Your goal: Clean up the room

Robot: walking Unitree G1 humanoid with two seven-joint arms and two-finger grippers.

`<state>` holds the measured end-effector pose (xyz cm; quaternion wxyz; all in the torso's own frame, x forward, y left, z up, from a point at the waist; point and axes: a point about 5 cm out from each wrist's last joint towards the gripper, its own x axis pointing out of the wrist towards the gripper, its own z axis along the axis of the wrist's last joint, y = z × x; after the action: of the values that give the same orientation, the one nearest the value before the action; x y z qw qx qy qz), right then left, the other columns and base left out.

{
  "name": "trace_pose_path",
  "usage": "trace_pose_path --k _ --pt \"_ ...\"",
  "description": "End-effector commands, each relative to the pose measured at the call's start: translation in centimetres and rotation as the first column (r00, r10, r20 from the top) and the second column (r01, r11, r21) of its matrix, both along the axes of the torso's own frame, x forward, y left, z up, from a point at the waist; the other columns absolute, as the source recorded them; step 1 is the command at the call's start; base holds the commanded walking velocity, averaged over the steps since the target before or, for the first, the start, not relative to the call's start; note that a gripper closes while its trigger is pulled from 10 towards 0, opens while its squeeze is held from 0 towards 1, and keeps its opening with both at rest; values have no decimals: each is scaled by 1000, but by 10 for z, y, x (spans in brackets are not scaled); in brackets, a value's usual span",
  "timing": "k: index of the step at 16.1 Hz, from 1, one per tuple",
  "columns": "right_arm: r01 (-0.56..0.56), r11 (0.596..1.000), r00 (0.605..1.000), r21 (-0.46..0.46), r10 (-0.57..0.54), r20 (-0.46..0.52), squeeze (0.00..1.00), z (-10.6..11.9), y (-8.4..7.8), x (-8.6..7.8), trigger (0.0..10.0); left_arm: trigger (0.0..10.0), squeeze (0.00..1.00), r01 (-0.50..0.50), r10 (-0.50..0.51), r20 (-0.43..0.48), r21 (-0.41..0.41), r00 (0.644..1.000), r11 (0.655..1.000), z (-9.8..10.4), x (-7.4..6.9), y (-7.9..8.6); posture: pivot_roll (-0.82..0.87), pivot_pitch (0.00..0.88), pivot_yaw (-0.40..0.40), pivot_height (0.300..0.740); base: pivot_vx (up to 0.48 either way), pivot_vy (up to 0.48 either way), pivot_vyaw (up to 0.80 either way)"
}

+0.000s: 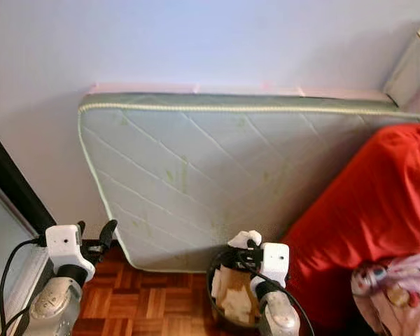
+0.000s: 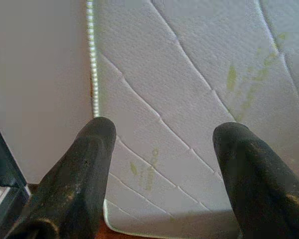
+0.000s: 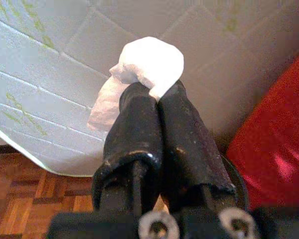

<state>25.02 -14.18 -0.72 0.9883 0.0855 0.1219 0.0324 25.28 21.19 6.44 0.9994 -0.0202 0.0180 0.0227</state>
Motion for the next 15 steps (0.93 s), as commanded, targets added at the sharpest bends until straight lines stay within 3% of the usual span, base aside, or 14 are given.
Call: trace_pose_path --k 1,7,11,13,15 --pt "17 1000 1000 1 -17 7 0 2 -1 2 10000 10000 0 6 -6 3 -1 1000 1000 2 1 0 95 0 -37 740 244 0 0" --pt "75 997 997 4 -75 8 0 2 -7 1 10000 10000 0 47 -47 -4 1 999 999 3 11 -4 86 0 -14 740 201 0 0" --pt "74 997 997 -1 -74 -9 0 0 -8 2 10000 10000 0 38 -38 -3 -4 999 999 2 7 -4 96 0 -32 740 120 0 0" --pt "55 998 998 -4 -55 -12 0 0 -4 4 10000 10000 0 34 -34 1 -7 999 999 2 7 -4 96 0 -39 740 120 0 -781" --pt "50 999 999 -3 -50 6 0 3 -3 5 10000 10000 0 29 -29 2 -11 1000 1000 2 7 -5 88 0 -42 740 0 0 0"
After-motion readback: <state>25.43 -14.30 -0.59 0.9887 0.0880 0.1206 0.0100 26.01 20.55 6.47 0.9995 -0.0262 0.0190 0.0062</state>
